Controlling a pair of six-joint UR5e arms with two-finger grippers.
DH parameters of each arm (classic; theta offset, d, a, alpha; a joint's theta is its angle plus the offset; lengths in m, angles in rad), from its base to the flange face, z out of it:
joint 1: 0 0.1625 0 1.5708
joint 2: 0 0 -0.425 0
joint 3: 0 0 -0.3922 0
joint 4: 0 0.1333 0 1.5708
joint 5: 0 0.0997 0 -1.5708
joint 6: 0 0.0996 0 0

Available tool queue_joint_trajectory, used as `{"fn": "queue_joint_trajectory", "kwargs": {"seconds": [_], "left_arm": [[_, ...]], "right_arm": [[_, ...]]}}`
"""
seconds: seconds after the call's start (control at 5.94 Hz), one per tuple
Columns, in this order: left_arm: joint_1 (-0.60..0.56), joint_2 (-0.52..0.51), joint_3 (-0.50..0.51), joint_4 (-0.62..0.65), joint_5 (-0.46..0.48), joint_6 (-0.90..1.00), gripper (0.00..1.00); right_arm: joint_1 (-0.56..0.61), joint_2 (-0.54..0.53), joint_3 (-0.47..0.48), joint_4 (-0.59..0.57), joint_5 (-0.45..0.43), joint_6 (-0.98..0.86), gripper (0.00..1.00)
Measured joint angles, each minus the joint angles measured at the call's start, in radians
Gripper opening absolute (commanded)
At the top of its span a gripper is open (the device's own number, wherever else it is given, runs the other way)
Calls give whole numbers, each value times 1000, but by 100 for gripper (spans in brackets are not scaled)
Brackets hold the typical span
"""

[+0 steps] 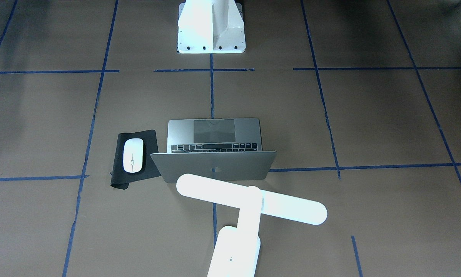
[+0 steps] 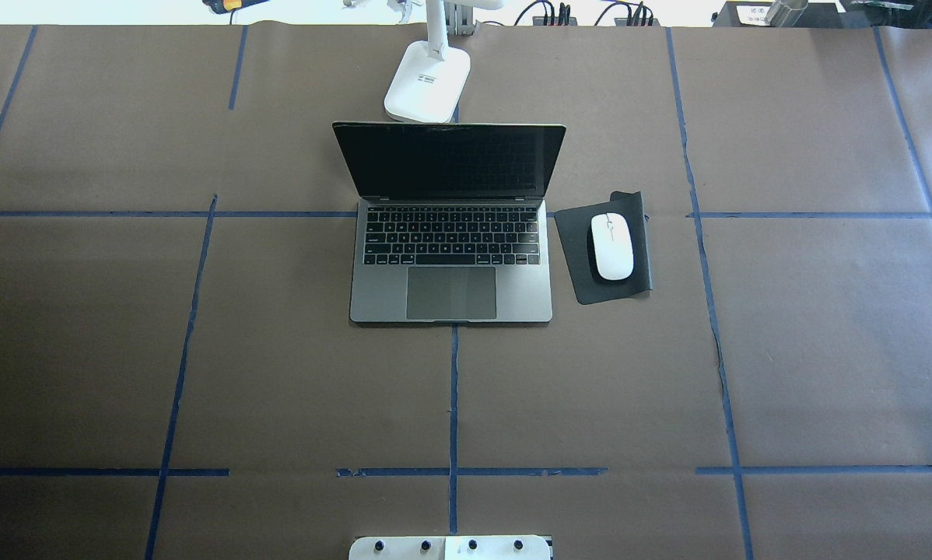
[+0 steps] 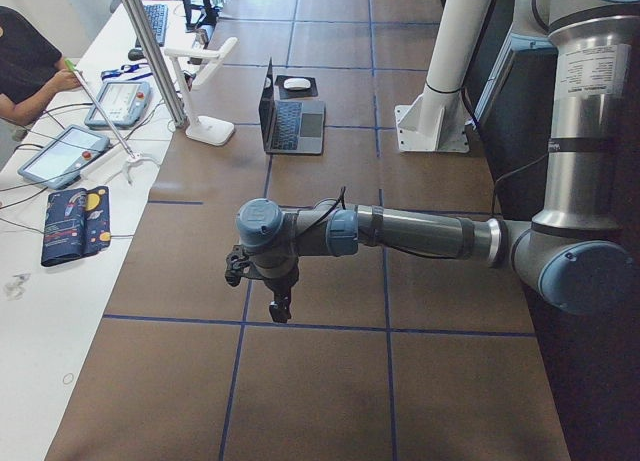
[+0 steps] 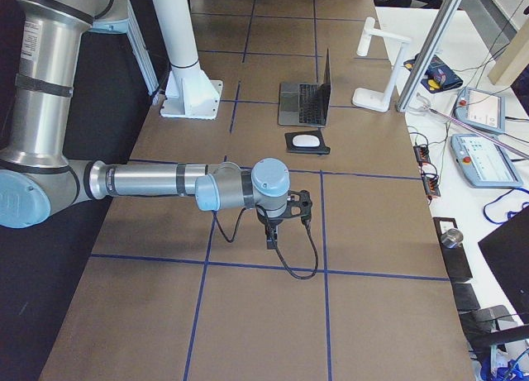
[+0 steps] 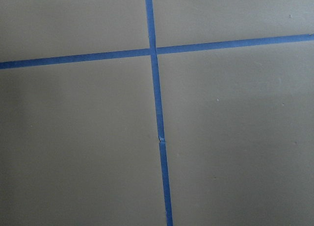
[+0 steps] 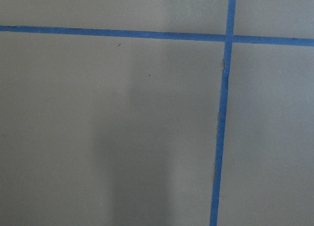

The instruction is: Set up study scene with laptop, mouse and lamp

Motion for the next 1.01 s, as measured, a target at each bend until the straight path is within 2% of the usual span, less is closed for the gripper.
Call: {"fn": "queue_joint_trajectory", "kwargs": {"seconds": [0.51, 1.01], "left_arm": [[-2, 17, 8, -3, 4, 1, 100], [-3, 32, -9, -10, 3, -2, 100]], "right_arm": [[4, 37, 3, -65, 3, -1, 100], [11, 51, -7, -76, 6, 2, 100]]}}
